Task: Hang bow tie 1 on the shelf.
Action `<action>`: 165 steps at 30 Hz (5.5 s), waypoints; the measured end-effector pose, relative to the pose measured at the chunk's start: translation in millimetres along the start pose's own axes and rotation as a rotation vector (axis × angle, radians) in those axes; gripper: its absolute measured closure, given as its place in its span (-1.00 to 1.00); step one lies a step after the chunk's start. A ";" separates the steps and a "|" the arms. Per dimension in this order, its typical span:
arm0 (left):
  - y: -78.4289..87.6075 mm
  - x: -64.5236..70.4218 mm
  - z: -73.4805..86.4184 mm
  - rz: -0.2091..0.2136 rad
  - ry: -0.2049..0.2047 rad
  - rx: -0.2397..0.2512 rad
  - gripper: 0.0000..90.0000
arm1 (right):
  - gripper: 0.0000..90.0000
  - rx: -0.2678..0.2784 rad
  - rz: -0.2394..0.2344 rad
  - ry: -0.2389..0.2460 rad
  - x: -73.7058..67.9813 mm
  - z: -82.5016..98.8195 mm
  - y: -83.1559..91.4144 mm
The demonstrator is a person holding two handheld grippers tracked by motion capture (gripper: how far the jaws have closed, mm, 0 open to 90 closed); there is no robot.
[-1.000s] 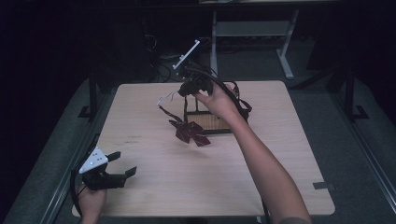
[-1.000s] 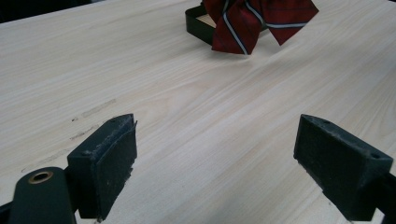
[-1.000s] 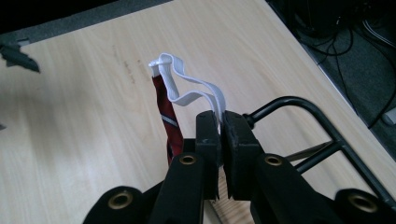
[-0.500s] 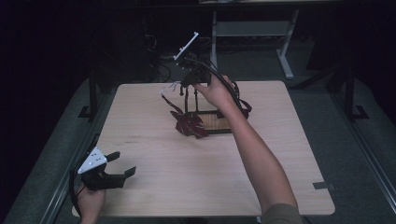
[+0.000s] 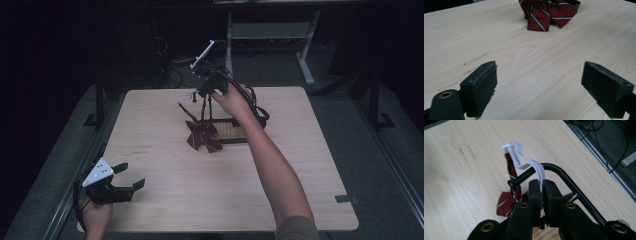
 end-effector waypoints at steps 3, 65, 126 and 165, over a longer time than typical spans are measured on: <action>0.5 0.0 0.0 -0.001 0.005 0.000 -0.72 | 0.86 -0.005 0.002 -0.006 1.1 1.8 -2.8; -3.6 3.4 -1.9 0.010 0.005 0.001 -0.72 | 0.40 0.051 -0.073 0.043 -36.0 40.4 30.8; -3.9 5.5 2.5 0.004 0.002 -0.020 -0.72 | -0.03 0.125 -0.205 -0.127 -25.7 172.1 24.7; -3.2 4.6 5.0 -0.002 0.005 -0.030 -0.71 | -0.11 0.145 -0.219 -0.243 -18.5 257.8 22.0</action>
Point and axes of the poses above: each handheld gripper's, and its own axes: y roughly backward along the jaws, z roughly out of its underside, x roughly to its right, the point moved 5 cm from there along -y, roughly forward along the jaws, and after that the axes turned 11 degrees about -z, right-handed, at the moved point
